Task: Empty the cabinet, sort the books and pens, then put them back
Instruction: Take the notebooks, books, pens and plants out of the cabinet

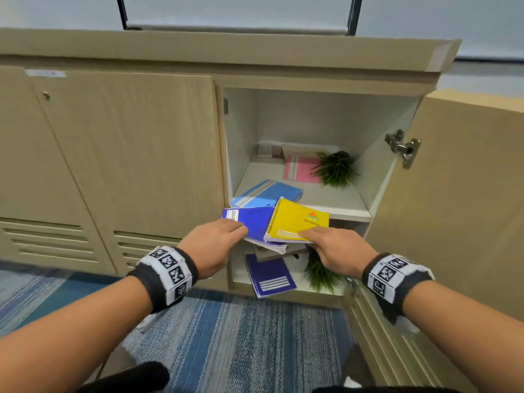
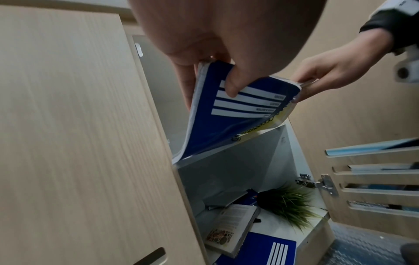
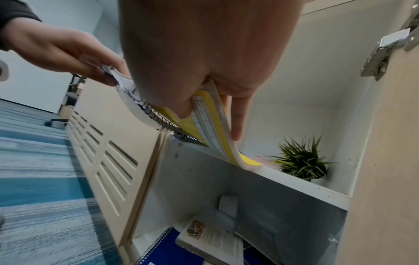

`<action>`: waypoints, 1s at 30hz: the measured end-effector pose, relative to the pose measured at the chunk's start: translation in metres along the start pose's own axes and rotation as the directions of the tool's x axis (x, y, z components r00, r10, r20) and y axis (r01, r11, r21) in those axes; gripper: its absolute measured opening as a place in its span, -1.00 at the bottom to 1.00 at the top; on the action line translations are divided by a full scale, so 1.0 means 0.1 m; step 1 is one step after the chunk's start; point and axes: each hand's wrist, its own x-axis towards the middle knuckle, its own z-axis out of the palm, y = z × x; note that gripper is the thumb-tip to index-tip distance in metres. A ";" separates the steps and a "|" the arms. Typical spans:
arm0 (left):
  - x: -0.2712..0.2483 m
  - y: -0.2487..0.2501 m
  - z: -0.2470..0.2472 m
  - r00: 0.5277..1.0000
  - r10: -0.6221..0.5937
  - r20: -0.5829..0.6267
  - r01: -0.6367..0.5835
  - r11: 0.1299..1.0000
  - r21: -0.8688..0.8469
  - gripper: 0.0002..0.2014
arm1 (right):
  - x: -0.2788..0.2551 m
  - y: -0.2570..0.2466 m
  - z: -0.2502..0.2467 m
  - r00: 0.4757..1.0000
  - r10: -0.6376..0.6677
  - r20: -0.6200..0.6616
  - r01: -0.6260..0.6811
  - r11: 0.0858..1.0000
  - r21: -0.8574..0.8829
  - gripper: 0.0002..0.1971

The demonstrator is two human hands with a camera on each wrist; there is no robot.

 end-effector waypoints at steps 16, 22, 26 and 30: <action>-0.10 0.05 0.16 0.955 -0.267 0.125 0.268 0.963 0.012 -0.69 | 0.15 -0.35 0.16 0.996 0.079 -0.049 -0.078 0.997 0.014 -0.60; -0.44 0.08 1.03 0.779 -0.460 0.427 0.567 0.807 -0.165 -0.72 | 0.41 -0.39 0.43 0.988 0.156 0.003 -0.155 0.986 0.052 -0.72; -0.90 0.01 1.65 0.639 -0.501 0.584 0.721 0.656 -0.226 -0.62 | 0.38 -0.50 0.94 0.989 0.113 0.092 -0.120 0.990 0.075 -0.64; -1.28 -0.03 2.01 0.543 -0.520 0.660 0.808 0.538 -0.241 -0.57 | 0.12 -0.74 1.49 0.987 0.064 0.146 -0.087 0.983 0.160 -0.50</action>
